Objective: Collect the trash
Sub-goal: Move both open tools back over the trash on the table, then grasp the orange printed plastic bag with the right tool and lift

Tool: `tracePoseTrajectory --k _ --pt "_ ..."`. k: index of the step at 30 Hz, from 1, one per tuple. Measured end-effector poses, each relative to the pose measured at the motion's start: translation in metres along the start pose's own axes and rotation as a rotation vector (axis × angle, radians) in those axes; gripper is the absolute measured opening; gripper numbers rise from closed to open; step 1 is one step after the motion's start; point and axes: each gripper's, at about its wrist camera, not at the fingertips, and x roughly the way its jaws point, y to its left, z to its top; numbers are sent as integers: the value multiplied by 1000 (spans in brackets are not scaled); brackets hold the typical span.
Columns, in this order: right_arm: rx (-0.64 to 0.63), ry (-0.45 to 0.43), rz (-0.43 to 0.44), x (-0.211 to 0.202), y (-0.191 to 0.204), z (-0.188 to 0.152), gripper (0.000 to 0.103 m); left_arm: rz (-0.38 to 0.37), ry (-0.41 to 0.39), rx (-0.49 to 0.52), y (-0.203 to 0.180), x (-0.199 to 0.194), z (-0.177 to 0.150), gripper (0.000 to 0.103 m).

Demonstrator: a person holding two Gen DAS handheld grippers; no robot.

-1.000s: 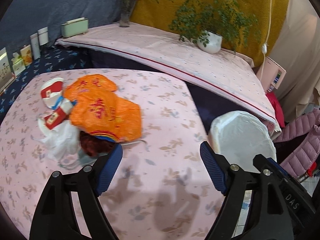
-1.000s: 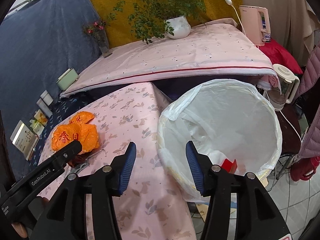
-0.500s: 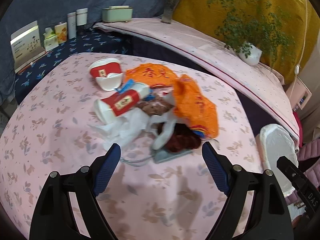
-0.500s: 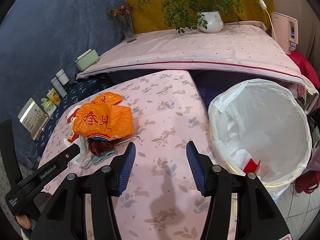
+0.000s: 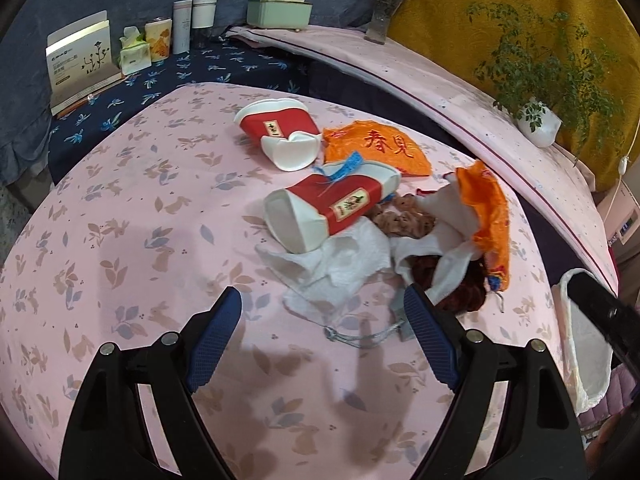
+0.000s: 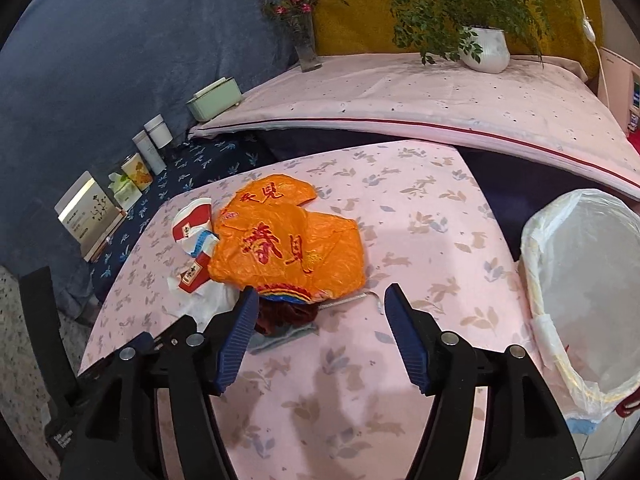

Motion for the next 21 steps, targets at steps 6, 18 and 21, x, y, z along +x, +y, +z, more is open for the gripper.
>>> tracePoseTrajectory --k 6,18,21 --pt "-9 -9 21 20 27 17 67 -7 25 -39 20 9 2 79" --pt "8 56 -8 67 38 20 50 -54 65 -58 22 32 11 79" --pt "24 81 -3 70 31 17 28 -63 84 -69 19 42 13 78"
